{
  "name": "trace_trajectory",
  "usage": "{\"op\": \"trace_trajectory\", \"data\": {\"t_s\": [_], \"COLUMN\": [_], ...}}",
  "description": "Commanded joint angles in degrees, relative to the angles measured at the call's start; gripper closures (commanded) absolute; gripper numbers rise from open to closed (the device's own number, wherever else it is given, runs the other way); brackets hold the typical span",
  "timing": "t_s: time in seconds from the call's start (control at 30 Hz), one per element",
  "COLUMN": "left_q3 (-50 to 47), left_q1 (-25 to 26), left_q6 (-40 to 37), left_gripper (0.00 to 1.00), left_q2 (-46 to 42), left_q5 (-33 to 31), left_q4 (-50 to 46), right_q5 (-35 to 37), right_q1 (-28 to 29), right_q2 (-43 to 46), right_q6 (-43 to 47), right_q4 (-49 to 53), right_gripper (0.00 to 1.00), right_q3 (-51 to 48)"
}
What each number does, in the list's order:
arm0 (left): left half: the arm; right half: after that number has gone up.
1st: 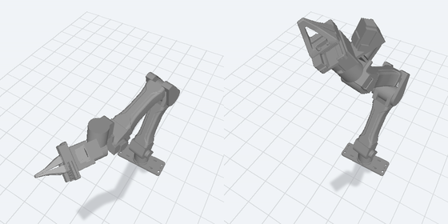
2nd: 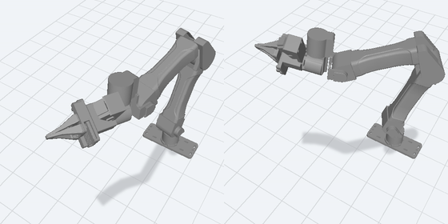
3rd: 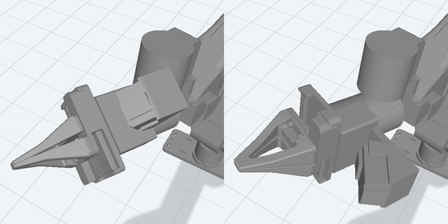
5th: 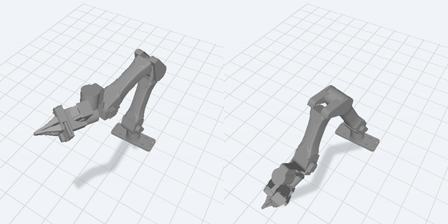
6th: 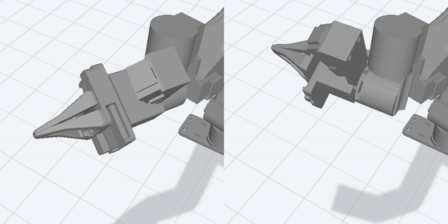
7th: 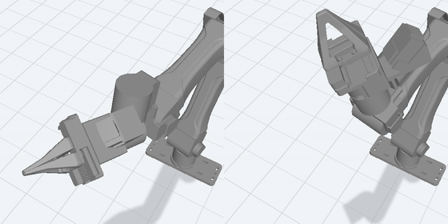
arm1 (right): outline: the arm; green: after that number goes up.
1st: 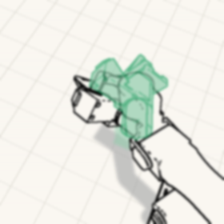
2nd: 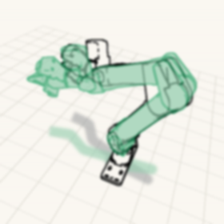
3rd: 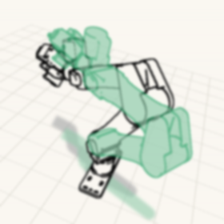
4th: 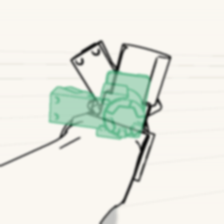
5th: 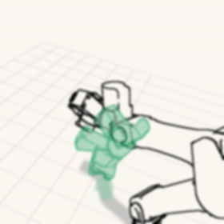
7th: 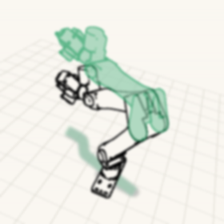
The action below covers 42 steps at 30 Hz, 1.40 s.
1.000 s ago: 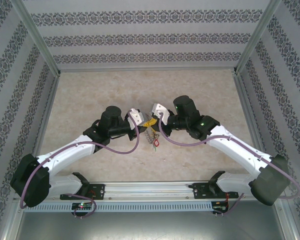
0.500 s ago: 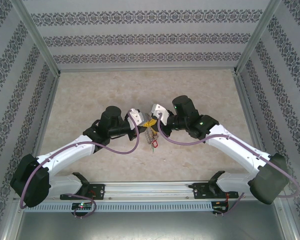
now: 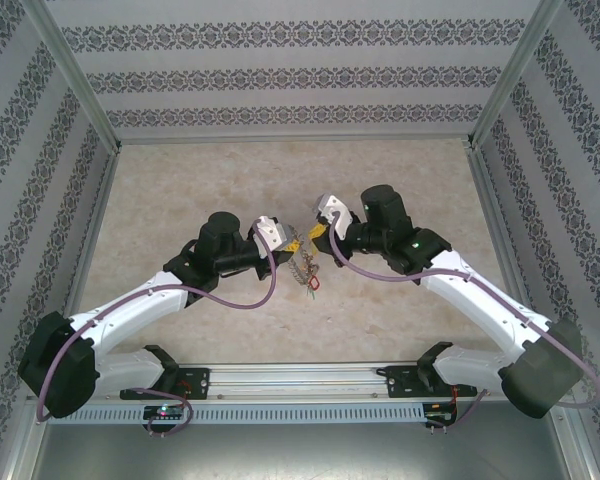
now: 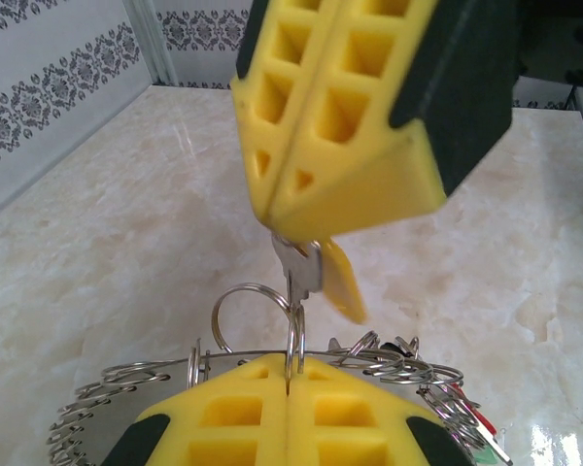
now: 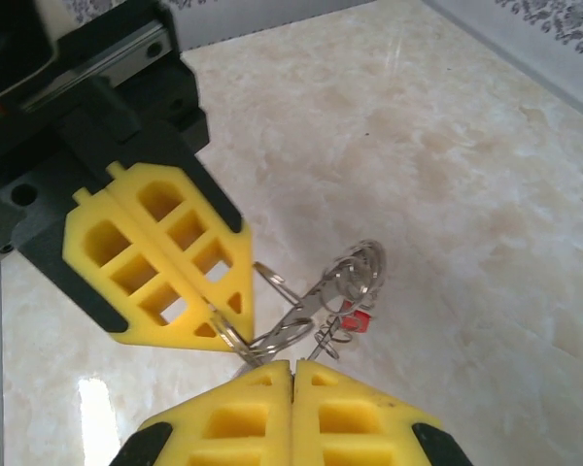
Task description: Put the keys on the keyring
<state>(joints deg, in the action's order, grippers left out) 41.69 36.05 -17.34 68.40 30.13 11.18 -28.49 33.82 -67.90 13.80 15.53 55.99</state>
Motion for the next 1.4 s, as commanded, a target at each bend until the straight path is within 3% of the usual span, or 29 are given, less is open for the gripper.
{"op": "trace_trajectory", "data": {"t_s": [0.0,0.23,0.47,0.6,1.0,1.37], "left_q3": [-0.33,-0.20,-0.48,-1.86,-0.74,0.23], "left_q1": [0.60,0.60,0.62,0.76,2.09,2.22], "left_q6": [0.83,0.87,-0.33,-1.97,-9.33,-10.43], "left_gripper": [1.00,1.00,1.00,1.00,1.00,1.00], "left_q2": [-1.94,-1.91,-2.79,-4.33,-7.07,-7.33], "left_q5": [0.50,0.69,2.59,3.65,4.85,4.41], "left_q4": [4.42,4.62,6.47,8.64,2.29,0.68], "right_q5": [-1.37,-6.48,-24.85,-27.96,-20.91,-16.60], "right_q1": [-0.25,-0.27,-3.39,-3.91,-1.23,-0.69], "right_q2": [0.67,0.39,-0.26,-0.55,0.04,-0.48], "right_q6": [-2.61,-2.72,-4.14,-3.18,4.57,7.94], "right_q4": [-1.86,-2.78,-3.12,-2.84,-5.48,-5.35], "right_gripper": [1.00,1.00,1.00,1.00,1.00,1.00], "right_q3": [-0.35,-0.02,0.27,0.26,-2.10,-2.64]}}
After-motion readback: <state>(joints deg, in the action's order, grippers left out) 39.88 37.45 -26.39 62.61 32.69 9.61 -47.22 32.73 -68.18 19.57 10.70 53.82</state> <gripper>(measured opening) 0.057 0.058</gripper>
